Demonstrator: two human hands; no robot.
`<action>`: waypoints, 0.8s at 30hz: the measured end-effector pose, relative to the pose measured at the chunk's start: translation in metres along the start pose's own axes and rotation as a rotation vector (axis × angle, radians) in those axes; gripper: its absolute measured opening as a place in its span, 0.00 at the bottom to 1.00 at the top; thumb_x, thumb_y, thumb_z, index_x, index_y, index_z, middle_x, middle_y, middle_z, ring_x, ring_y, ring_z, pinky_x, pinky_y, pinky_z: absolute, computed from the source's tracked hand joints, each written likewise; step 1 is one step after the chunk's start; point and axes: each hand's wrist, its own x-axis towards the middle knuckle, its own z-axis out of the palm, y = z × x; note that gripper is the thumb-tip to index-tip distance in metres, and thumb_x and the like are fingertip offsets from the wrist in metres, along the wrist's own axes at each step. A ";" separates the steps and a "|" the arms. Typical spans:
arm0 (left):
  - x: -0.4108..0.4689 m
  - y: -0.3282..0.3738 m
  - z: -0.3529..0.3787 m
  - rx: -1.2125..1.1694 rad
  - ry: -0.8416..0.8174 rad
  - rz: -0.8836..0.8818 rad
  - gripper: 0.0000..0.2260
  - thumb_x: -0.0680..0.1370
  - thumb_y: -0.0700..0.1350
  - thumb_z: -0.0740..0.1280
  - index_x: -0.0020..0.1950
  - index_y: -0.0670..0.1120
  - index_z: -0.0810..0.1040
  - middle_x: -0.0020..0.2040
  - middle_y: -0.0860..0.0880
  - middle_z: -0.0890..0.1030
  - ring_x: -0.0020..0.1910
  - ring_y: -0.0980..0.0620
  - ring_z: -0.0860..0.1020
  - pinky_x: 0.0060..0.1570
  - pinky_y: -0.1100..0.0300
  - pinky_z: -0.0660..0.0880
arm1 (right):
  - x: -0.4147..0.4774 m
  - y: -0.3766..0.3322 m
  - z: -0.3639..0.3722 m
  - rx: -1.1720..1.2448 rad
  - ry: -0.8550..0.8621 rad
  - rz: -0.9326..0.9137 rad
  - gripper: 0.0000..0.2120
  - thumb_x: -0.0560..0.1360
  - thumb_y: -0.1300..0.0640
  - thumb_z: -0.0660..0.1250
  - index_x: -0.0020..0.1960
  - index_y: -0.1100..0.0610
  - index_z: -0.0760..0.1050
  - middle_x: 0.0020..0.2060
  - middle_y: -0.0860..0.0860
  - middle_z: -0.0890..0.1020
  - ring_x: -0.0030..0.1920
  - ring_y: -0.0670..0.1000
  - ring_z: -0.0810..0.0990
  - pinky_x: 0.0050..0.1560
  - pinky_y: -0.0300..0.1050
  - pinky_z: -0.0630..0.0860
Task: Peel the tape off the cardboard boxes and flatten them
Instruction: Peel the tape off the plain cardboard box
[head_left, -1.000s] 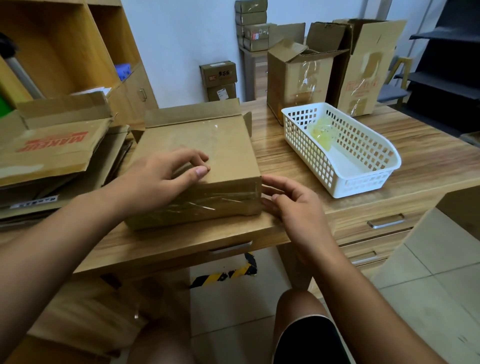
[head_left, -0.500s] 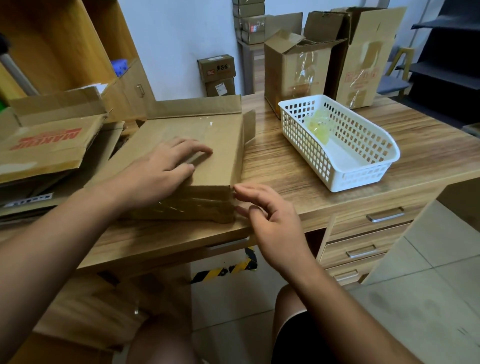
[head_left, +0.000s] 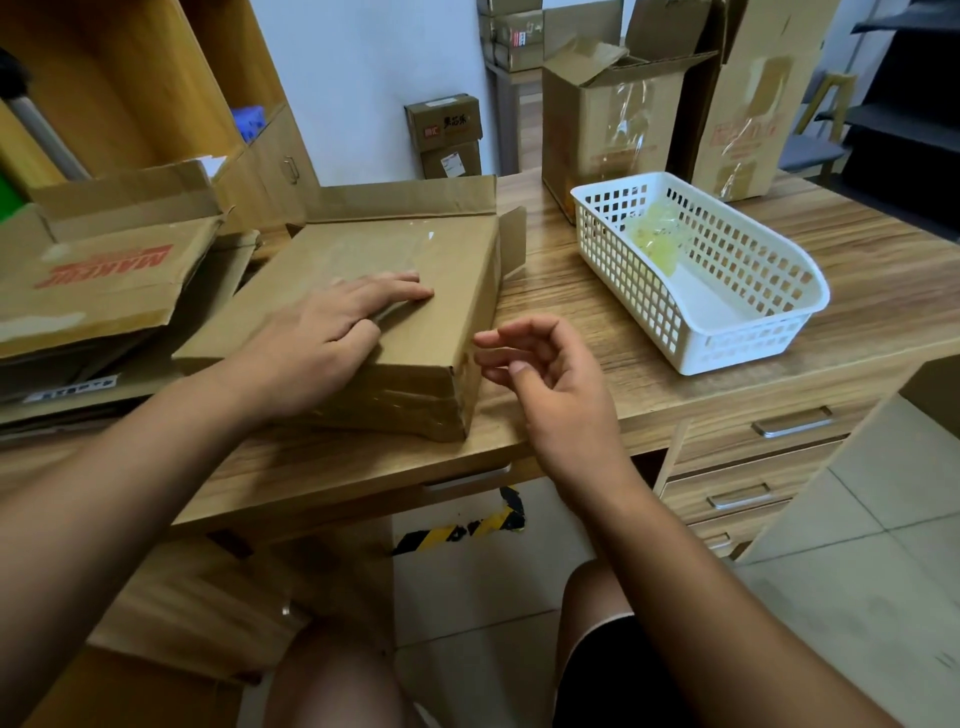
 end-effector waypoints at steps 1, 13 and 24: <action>0.000 0.001 0.000 -0.002 -0.001 -0.005 0.26 0.77 0.51 0.50 0.74 0.65 0.66 0.76 0.64 0.64 0.74 0.61 0.62 0.73 0.50 0.61 | 0.001 0.000 0.002 0.004 0.005 -0.015 0.14 0.80 0.74 0.56 0.58 0.60 0.74 0.53 0.56 0.84 0.56 0.51 0.84 0.60 0.48 0.80; 0.003 -0.002 0.004 0.027 0.017 -0.021 0.25 0.76 0.51 0.51 0.72 0.67 0.66 0.75 0.65 0.65 0.72 0.60 0.64 0.69 0.46 0.67 | -0.003 0.007 0.009 0.003 0.067 -0.054 0.11 0.82 0.71 0.58 0.55 0.62 0.77 0.49 0.55 0.85 0.53 0.52 0.85 0.58 0.46 0.81; 0.003 -0.001 0.004 0.041 0.028 -0.021 0.25 0.76 0.51 0.51 0.72 0.66 0.66 0.75 0.65 0.64 0.73 0.60 0.64 0.70 0.44 0.65 | -0.001 0.006 0.011 0.064 0.075 -0.068 0.11 0.83 0.71 0.58 0.54 0.60 0.76 0.50 0.57 0.85 0.55 0.53 0.84 0.58 0.46 0.80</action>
